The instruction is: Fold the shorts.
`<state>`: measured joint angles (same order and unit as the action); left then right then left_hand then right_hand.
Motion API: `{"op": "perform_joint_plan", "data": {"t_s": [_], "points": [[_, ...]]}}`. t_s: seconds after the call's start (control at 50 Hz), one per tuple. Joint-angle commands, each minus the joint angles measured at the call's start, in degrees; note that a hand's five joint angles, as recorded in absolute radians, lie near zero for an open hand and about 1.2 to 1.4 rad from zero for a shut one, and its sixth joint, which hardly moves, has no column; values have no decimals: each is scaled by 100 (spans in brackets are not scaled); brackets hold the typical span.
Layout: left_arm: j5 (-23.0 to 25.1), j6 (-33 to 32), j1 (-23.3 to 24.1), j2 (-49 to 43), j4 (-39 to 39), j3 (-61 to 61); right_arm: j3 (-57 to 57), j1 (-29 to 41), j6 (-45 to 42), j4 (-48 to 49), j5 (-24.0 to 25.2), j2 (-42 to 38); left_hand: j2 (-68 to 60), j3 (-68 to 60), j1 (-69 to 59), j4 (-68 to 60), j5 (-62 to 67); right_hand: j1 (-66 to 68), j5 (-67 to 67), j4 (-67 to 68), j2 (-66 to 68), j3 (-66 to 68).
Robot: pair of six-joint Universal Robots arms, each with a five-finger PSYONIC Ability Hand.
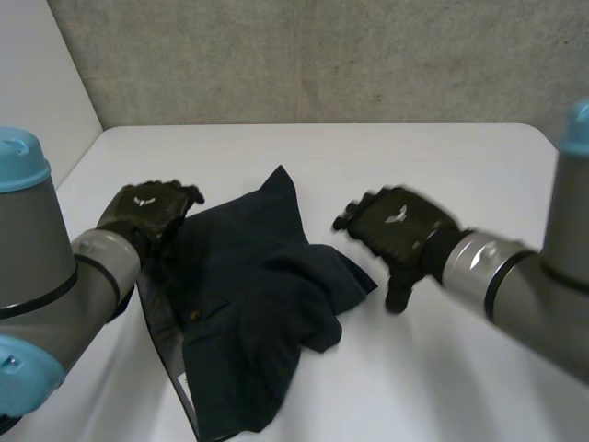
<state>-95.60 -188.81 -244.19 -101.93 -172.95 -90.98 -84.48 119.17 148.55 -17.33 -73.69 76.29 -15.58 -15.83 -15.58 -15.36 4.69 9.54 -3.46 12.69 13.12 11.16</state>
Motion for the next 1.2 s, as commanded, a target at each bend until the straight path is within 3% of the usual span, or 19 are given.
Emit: {"op": "perform_joint_plan", "data": {"t_s": [0.02,0.18,0.22,0.24,0.26,0.28,0.4,0.48,0.7,0.98,1.12,1.14,1.2], "points": [[-11,20,12,138,-1,-262,-744,492,78,1158,407,-27,66,91,66,43,23,46,346,-269,-312,-116],[-11,-6,-15,165,-142,-236,-859,1055,631,2268,180,-808,49,74,49,26,40,451,-59,136,93,289],[-11,-6,-15,156,-134,-236,-824,1090,658,2418,40,-966,49,74,49,27,40,2616,-2224,2301,2258,2454],[-11,-6,-15,139,-134,-236,-737,1091,649,2575,-118,-1089,49,74,49,27,40,5476,-5083,5161,5117,5314],[-11,-6,-32,130,-125,-245,-675,1099,649,2655,-206,-1134,32,58,32,10,57,6770,-6378,6455,6411,6608],[-11,-15,-32,121,-125,-262,-614,1091,640,2734,-294,-1152,32,57,32,10,57,7043,-6651,6729,6685,6882],[24,-129,-50,95,-90,-455,-183,1020,702,2884,-1155,-1126,-18,7,-18,-41,107,7046,-6654,6731,6688,6884],[24,-156,46,138,-81,-631,-138,1011,658,2893,-1341,-1143,-52,-27,-52,-74,141,7046,-6654,6731,6688,6884],[-29,-112,828,323,-133,-869,-138,1091,798,2893,-1394,-1512,32,57,32,10,57,7046,-6654,6731,6688,6884],[-73,-147,1154,-652,-213,-588,-182,1047,1071,2875,-1394,-1345,-35,-10,-35,-58,124,7046,-6654,6731,6688,6884],[-441,-147,1198,-1188,-502,-237,-218,1029,1212,2858,-1394,-1240,-874,-849,-874,-896,963,7046,-6654,6731,6688,6884],[-477,-156,1215,-1241,-546,-201,-209,1029,1220,2840,-1402,-1240,-1126,-1101,-1126,-1148,1215,6785,-6393,6471,6427,6624],[-591,-156,1338,-1443,-757,-52,-209,1029,1282,2717,-1394,-1240,-2520,-2494,-2520,-2542,2609,3580,-3188,3266,3222,3419]]}}
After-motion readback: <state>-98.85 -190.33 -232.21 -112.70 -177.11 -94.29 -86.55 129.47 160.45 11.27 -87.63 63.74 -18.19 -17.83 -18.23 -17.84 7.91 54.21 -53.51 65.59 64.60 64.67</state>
